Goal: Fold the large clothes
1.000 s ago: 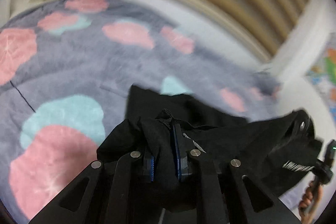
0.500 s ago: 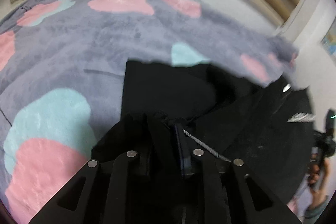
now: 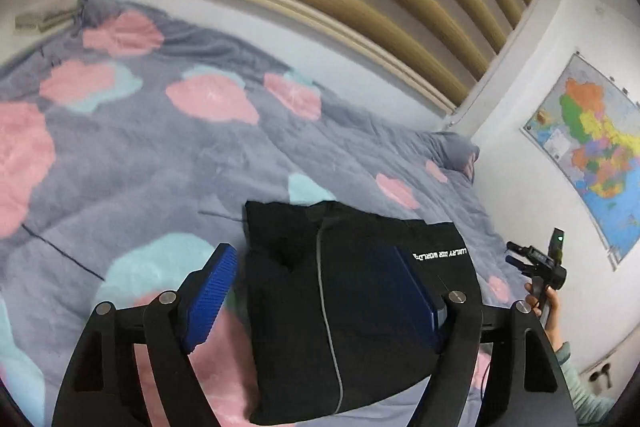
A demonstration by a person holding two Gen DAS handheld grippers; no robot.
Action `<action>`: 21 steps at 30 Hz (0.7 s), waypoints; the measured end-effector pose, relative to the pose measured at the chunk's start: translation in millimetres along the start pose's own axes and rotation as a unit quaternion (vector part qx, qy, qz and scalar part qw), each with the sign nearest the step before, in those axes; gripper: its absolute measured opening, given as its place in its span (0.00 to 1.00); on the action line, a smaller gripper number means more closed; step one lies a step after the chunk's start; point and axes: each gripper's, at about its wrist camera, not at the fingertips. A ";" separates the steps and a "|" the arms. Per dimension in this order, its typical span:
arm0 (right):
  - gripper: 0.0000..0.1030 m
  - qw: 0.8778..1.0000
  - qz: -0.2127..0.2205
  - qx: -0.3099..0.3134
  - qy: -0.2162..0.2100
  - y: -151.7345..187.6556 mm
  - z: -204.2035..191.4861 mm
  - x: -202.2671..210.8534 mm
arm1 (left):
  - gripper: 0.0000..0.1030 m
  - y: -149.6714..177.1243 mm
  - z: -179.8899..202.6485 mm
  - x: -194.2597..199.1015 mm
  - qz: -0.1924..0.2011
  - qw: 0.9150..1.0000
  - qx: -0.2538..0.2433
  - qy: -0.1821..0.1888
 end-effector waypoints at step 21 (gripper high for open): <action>0.23 0.974 -0.060 0.219 0.015 22.5 -55.2 -128.8 | 0.67 18.3 -10.9 -180.5 -0.143 0.989 -0.022 -0.043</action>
Point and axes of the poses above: each gripper's, at about its wrist camera, not at the fingertips, and x roughly against the way its jaws point, z to its right, y to its underside, and after that the axes turned 9 degrees about -x, right-handed
